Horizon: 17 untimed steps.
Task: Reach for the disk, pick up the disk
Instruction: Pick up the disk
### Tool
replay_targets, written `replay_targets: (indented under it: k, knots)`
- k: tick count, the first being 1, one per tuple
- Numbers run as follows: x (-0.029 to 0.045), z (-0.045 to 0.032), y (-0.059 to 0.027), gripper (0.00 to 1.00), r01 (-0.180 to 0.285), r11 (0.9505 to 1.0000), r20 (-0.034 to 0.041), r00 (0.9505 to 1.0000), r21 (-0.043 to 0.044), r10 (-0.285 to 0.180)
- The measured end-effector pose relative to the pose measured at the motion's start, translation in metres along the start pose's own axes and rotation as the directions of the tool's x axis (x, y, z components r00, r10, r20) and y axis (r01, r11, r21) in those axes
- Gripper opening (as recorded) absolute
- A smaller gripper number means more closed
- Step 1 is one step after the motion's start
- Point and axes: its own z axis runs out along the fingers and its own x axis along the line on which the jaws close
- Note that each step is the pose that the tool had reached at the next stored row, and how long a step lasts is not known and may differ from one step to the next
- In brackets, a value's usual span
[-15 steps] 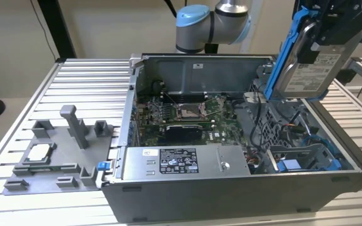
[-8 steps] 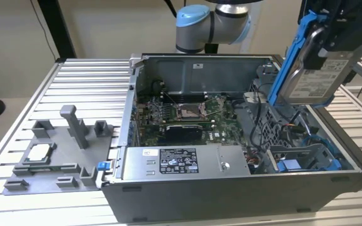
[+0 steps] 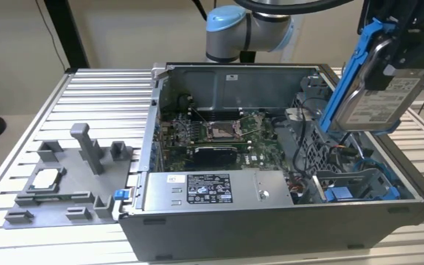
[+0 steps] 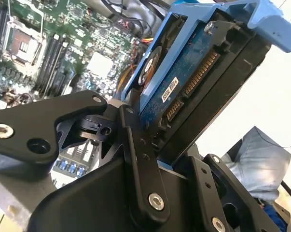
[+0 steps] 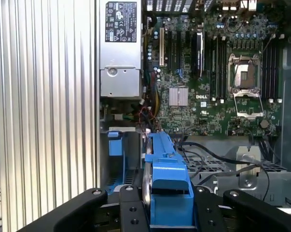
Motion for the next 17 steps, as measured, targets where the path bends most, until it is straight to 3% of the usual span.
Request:
replay_targets:
  k: [8,17]
  knots:
    - [0.0211,-0.0001,-0.0024,0.0,0.0,1.0,0.0,1.0,-0.0009,0.0]
    - [0.0363,-0.0003,-0.0078,0.0,0.0,1.0,0.0001,1.0,-0.0019,0.0]
